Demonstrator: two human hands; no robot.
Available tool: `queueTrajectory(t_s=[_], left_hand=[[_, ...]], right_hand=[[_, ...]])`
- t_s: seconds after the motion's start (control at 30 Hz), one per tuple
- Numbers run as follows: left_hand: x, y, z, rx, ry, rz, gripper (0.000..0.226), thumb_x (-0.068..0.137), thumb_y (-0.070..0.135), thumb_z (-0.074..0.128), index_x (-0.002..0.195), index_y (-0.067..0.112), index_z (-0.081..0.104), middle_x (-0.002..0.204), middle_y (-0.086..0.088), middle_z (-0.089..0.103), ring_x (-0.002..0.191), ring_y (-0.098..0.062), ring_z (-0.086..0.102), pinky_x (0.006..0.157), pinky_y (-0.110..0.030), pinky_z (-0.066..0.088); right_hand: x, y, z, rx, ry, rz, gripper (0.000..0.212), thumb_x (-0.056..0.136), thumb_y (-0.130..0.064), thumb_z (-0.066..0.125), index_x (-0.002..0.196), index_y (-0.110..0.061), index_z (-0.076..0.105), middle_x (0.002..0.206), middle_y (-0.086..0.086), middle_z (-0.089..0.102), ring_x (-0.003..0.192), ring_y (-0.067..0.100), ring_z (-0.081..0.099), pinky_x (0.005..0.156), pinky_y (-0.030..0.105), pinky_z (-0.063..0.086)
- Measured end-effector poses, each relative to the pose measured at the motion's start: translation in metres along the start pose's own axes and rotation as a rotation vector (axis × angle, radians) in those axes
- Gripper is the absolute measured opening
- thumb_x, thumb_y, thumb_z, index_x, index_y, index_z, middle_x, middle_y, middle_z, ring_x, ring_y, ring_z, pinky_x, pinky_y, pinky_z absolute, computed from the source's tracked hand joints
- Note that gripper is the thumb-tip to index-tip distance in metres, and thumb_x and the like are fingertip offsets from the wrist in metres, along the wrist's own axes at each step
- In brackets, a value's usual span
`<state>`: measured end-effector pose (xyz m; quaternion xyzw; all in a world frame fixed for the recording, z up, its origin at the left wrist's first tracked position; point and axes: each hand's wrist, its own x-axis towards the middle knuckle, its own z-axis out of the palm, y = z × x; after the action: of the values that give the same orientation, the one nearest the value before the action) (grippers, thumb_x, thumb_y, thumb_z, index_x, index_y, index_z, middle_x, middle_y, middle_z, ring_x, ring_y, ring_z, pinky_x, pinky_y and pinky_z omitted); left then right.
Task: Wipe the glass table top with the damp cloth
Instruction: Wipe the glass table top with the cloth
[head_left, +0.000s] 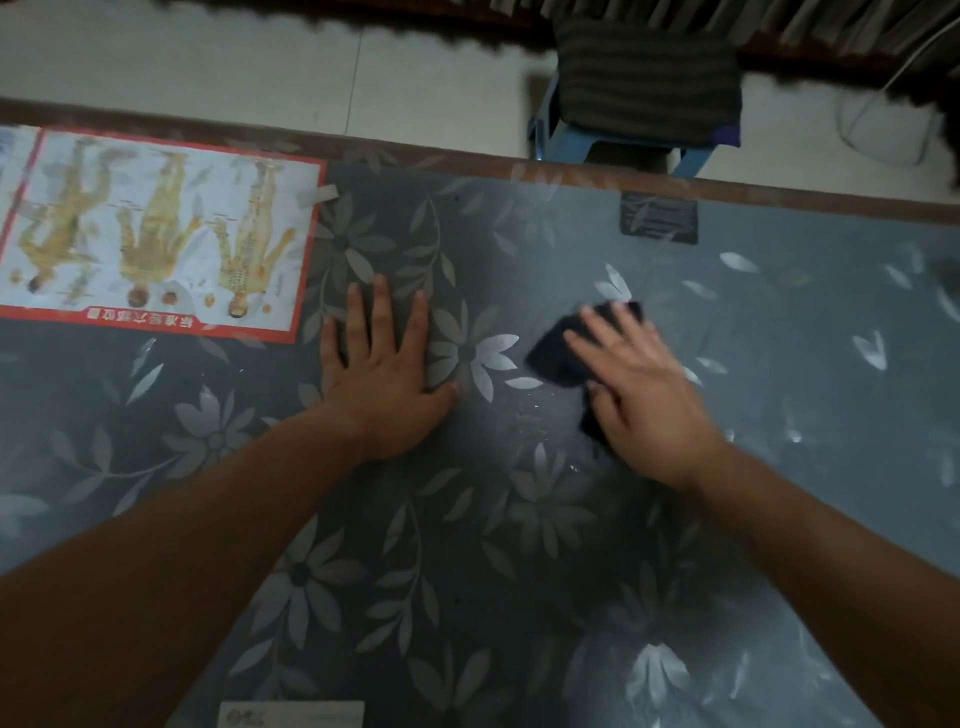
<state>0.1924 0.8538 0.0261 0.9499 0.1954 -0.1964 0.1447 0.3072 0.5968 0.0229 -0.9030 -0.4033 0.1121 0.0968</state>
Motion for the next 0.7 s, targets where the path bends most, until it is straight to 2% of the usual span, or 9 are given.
queueTrajectory(t_s=[0.1,0.17,0.23,0.33,0.4,0.57,0.63,0.7], left_hand=[[0.0,0.001,0.002,0.009,0.018,0.011,0.096,0.087,0.067,0.039,0.152,0.029,-0.021,0.156,-0.008,-0.036,0.142,-0.029,-0.035,0.116,-0.052,-0.015],[-0.001,0.0,0.002,0.012,0.02,0.009,0.095,0.088,0.066,0.04,0.152,0.029,-0.021,0.156,-0.008,-0.036,0.142,-0.029,-0.035,0.115,-0.052,-0.016],[0.0,-0.001,0.003,-0.006,0.015,0.01,0.092,0.089,0.063,0.04,0.152,0.03,-0.019,0.156,-0.007,-0.036,0.142,-0.028,-0.035,0.116,-0.051,-0.017],[-0.001,-0.005,0.001,-0.096,-0.003,0.028,0.085,0.084,0.057,0.03,0.154,0.034,-0.011,0.158,-0.004,-0.033,0.143,-0.025,-0.033,0.116,-0.049,-0.018],[-0.001,-0.008,-0.001,-0.179,-0.001,0.044,0.085,0.077,0.052,0.025,0.155,0.036,-0.005,0.16,-0.002,-0.03,0.144,-0.022,-0.032,0.116,-0.047,-0.018],[0.0,-0.012,-0.005,-0.317,0.007,0.056,0.081,0.077,0.046,0.025,0.155,0.037,0.007,0.162,0.0,-0.022,0.146,-0.019,-0.027,0.117,-0.044,-0.018],[-0.002,-0.013,-0.005,-0.345,0.023,0.067,0.081,0.076,0.044,0.027,0.155,0.034,0.011,0.163,-0.001,-0.018,0.147,-0.02,-0.024,0.117,-0.043,-0.017],[-0.004,-0.014,-0.004,-0.316,0.053,0.078,0.083,0.074,0.045,0.03,0.155,0.031,0.016,0.164,-0.002,-0.015,0.148,-0.022,-0.022,0.117,-0.044,-0.015]], right_hand=[[0.01,0.033,-0.011,0.05,0.127,0.4,0.059,0.091,-0.028,0.036,0.15,-0.019,0.042,0.163,0.007,0.027,0.152,0.035,0.015,0.124,0.051,0.01],[0.025,0.009,-0.005,0.042,0.186,0.515,0.062,0.09,-0.029,0.034,0.15,-0.016,0.041,0.162,0.008,0.029,0.151,0.036,0.017,0.124,0.05,0.009],[0.02,-0.031,0.007,0.023,0.198,0.376,0.06,0.09,-0.026,0.038,0.148,-0.014,0.043,0.16,0.009,0.033,0.15,0.036,0.021,0.123,0.052,0.013],[-0.018,-0.075,0.022,0.037,0.062,0.095,0.057,0.092,-0.022,0.043,0.148,-0.018,0.043,0.161,0.004,0.032,0.151,0.03,0.018,0.124,0.051,0.013],[-0.022,-0.071,0.02,0.082,0.065,0.103,0.056,0.093,-0.021,0.043,0.148,-0.018,0.044,0.161,0.003,0.033,0.152,0.029,0.017,0.123,0.05,0.014],[0.055,-0.079,0.016,0.073,0.174,0.415,0.055,0.098,-0.027,0.039,0.153,-0.023,0.034,0.165,0.002,0.021,0.153,0.031,0.006,0.124,0.046,-0.001],[0.055,-0.098,0.023,0.047,0.172,0.334,0.058,0.095,-0.028,0.04,0.153,-0.024,0.035,0.164,0.001,0.024,0.152,0.033,0.01,0.124,0.049,0.002],[0.022,-0.107,0.029,0.031,0.11,0.108,0.058,0.092,-0.027,0.041,0.15,-0.023,0.041,0.161,0.002,0.031,0.151,0.035,0.016,0.124,0.052,0.009]])
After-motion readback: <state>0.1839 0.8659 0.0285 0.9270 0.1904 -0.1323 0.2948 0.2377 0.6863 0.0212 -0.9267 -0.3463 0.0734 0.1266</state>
